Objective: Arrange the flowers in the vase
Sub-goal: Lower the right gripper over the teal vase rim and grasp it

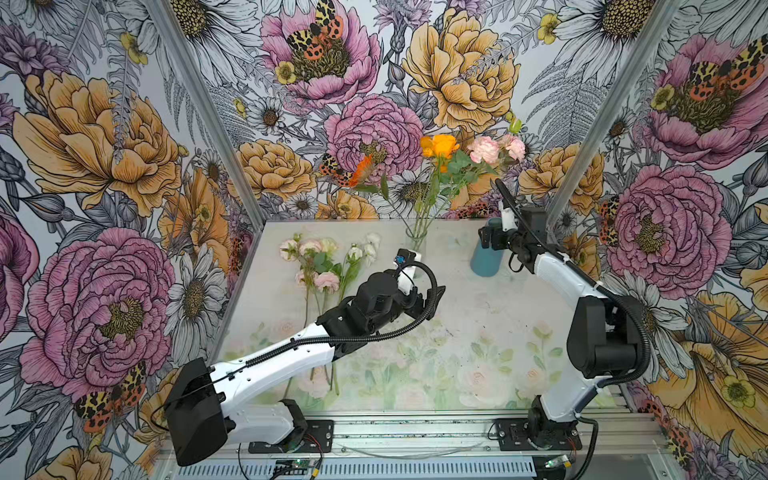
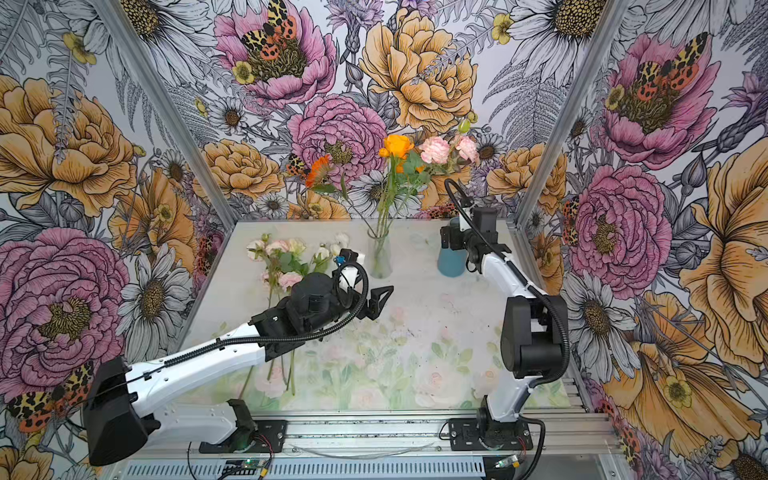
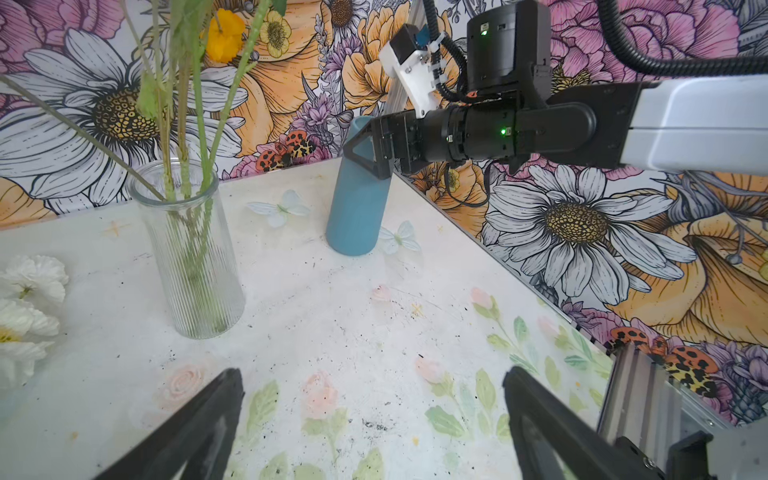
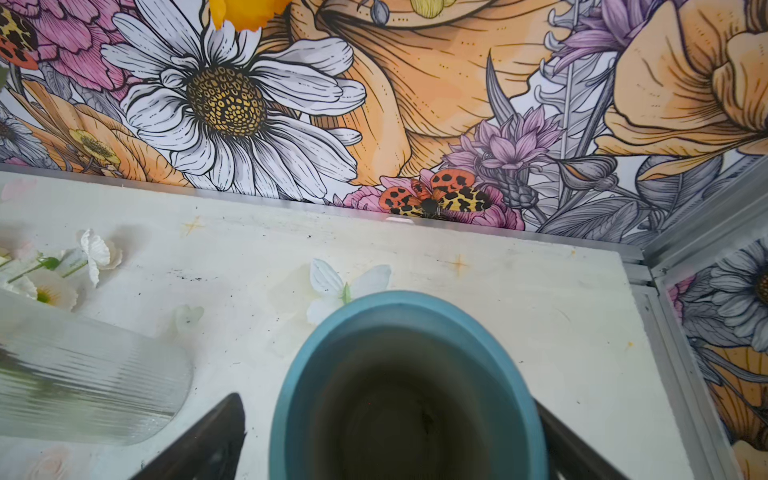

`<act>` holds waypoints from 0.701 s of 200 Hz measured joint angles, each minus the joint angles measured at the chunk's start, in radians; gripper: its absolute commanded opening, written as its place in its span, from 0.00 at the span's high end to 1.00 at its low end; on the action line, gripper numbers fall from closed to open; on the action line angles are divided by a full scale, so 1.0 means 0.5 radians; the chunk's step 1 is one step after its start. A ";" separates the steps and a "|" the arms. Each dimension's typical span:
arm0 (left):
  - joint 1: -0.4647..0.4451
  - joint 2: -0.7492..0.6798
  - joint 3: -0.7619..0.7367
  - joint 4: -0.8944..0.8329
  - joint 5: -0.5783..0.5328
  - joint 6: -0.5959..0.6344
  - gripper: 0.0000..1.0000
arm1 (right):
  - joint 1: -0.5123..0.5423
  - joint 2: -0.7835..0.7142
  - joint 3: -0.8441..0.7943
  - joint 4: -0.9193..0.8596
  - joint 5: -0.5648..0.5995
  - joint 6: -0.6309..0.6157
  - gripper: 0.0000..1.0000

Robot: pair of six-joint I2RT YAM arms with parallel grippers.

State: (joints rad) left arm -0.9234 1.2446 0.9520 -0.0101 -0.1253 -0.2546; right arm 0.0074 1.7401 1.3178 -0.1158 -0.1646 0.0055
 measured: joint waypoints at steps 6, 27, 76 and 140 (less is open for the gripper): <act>0.011 -0.014 -0.015 0.000 0.008 -0.008 0.01 | 0.000 0.005 0.000 0.008 0.005 0.000 0.01; 0.048 -0.071 -0.062 -0.001 0.024 -0.027 0.01 | 0.000 0.019 -0.001 0.060 0.027 0.001 0.00; 0.107 -0.170 -0.118 -0.002 0.031 -0.070 0.01 | 0.000 0.096 0.000 0.125 0.027 0.008 0.06; 0.143 -0.185 -0.127 -0.018 0.053 -0.070 0.01 | 0.000 0.111 -0.022 0.122 0.060 0.029 0.15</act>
State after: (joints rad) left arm -0.8520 1.1519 0.8886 -0.0193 -0.0990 -0.2897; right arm 0.0074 1.7954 1.3067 -0.0547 -0.1349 0.0200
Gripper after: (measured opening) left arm 0.986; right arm 0.879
